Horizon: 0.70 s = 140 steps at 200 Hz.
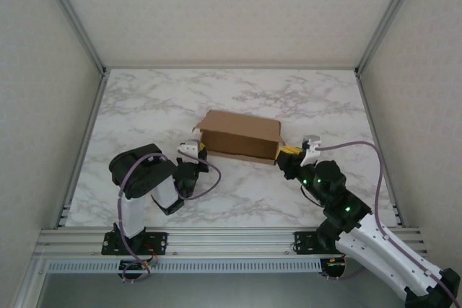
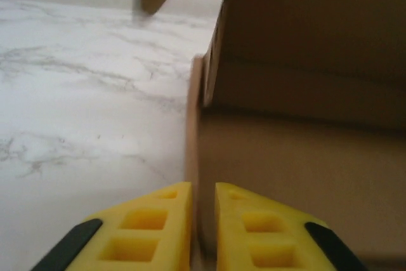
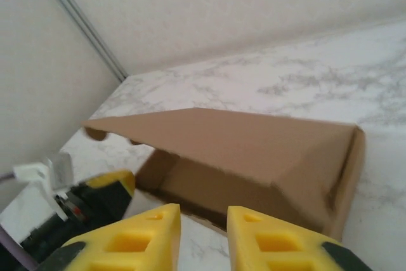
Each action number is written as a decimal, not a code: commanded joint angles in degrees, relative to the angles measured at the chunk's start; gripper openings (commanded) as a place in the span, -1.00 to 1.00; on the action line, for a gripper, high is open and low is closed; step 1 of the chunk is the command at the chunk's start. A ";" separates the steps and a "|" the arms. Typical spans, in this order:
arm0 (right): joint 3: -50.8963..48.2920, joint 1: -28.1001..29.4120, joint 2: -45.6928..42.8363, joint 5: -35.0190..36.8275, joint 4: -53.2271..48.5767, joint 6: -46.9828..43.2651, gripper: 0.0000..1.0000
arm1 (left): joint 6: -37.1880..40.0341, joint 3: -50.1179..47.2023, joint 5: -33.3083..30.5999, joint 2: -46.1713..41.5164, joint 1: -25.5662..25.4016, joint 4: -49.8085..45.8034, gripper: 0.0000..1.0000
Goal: Fold the paper box
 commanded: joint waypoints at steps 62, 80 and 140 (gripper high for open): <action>27.54 -0.16 24.29 -0.83 -17.83 3.03 -0.84 | -0.71 -3.01 2.49 -4.14 -0.31 6.25 -0.35; 33.29 -0.16 31.96 0.24 -21.46 0.90 -0.83 | -2.46 -4.34 1.97 -8.46 -0.33 3.99 -0.31; 46.76 -1.19 53.28 0.72 -27.60 -1.18 -0.79 | -9.43 0.47 -4.76 -37.02 -4.38 -33.92 -0.30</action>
